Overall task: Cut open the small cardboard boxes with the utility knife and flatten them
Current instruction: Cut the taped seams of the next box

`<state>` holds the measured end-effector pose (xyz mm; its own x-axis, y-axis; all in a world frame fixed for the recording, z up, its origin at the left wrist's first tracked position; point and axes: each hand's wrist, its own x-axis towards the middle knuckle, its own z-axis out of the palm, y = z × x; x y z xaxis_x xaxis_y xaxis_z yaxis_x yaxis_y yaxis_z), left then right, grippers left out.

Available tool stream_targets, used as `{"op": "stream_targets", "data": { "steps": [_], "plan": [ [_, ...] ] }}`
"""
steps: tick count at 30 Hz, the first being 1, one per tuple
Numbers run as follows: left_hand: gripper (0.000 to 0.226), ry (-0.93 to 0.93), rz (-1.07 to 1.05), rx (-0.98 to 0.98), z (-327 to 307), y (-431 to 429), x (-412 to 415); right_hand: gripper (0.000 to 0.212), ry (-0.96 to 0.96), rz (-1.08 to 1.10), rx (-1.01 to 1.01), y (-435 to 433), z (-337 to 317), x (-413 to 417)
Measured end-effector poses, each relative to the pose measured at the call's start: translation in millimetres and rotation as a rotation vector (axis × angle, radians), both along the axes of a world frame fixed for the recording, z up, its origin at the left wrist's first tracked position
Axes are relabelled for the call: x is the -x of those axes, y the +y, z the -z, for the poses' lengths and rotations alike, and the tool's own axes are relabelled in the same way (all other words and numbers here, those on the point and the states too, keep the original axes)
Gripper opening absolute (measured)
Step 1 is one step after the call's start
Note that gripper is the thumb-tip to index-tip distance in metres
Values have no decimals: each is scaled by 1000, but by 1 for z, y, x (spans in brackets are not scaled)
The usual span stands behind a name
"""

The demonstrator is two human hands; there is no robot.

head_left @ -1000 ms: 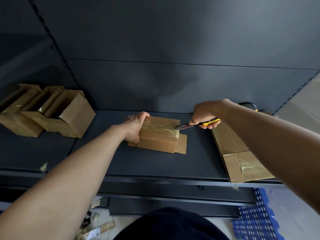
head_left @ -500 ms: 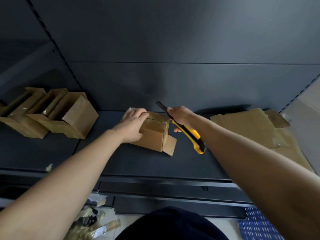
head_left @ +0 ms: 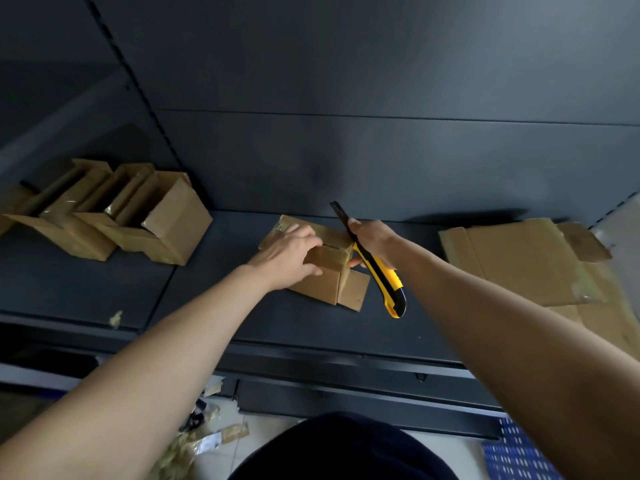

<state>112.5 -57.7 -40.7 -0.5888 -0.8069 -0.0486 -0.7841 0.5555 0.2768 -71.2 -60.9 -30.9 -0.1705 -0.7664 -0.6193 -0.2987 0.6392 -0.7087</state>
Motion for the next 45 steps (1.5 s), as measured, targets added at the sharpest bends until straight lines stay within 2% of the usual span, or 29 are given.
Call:
{"op": "stream_targets", "data": {
  "steps": [12, 16, 21, 25, 27, 29, 32, 34, 39, 45],
  "plan": [
    [50, -302, 62, -104, -20, -15, 18, 47, -10, 4, 3, 7, 4, 1],
    [53, -279, 58, -112, -23, -14, 20, 49, -16, -39, 32, 10, 6, 4],
    [52, -256, 19, -201, -16, -17, 18, 30, -16, -120, 146, 22, 8, 33],
    [61, -237, -34, -314, -11, -20, 13, 26, 25, -355, 14, 31, -1, 66],
    [54, -216, -38, -364, -14, -23, 12, 26, 119, -476, -41, 34, -6, 74],
    [33, -159, -18, -417, -19, -26, 11, 28, 219, -563, -31, 33, -10, 76],
    [7, -100, 0, -442, -21, -28, 10, 27, 247, -559, 58, 27, -14, 70],
    [7, -95, 1, -432, -19, -28, 9, 26, 314, -591, 94, 23, -15, 64],
    [16, -94, 2, -410, -14, -27, 7, 27, 545, -841, 117, 7, -19, 46],
    [21, -77, 10, -435, -13, -29, 5, 27, 687, -1044, 156, -9, -17, 26]
  ]
}}
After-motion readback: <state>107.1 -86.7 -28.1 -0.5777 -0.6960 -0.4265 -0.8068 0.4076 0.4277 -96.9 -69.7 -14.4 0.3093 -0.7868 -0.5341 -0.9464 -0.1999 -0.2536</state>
